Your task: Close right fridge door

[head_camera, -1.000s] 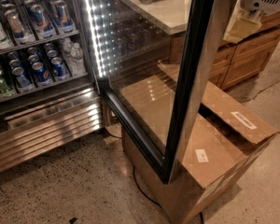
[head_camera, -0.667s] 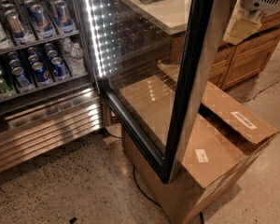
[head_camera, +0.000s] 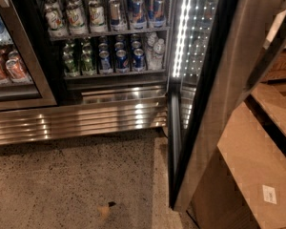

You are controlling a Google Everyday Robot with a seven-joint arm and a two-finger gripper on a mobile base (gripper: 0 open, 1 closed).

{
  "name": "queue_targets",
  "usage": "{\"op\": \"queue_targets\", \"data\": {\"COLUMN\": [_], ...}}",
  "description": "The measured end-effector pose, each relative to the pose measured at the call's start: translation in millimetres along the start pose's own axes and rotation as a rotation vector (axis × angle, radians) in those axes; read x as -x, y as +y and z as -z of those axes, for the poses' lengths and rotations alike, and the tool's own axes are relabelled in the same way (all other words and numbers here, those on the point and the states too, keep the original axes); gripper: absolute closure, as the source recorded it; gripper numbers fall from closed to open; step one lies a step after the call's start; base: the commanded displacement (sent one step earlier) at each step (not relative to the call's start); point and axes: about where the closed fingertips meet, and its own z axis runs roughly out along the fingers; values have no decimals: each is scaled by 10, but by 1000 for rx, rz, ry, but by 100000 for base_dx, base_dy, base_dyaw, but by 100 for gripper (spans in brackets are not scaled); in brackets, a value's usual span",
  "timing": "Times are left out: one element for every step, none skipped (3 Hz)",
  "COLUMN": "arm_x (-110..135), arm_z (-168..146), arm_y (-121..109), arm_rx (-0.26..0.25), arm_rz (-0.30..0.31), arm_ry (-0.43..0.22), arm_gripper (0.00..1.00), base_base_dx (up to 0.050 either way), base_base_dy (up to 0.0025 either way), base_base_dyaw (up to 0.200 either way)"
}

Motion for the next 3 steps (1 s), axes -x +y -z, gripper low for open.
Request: {"op": "queue_targets", "data": {"arm_x": [0, 0, 0], "arm_z": [0, 0, 0], "arm_y": [0, 0, 0], "arm_rx": [0, 0, 0], "arm_rz": [0, 0, 0], "arm_ry": [0, 0, 0], "arm_gripper": [100, 100, 100], "base_base_dx": [-5, -11, -7], "base_base_dy": [23, 16, 6], "base_base_dyaw": [19089, 19225, 19221]}}
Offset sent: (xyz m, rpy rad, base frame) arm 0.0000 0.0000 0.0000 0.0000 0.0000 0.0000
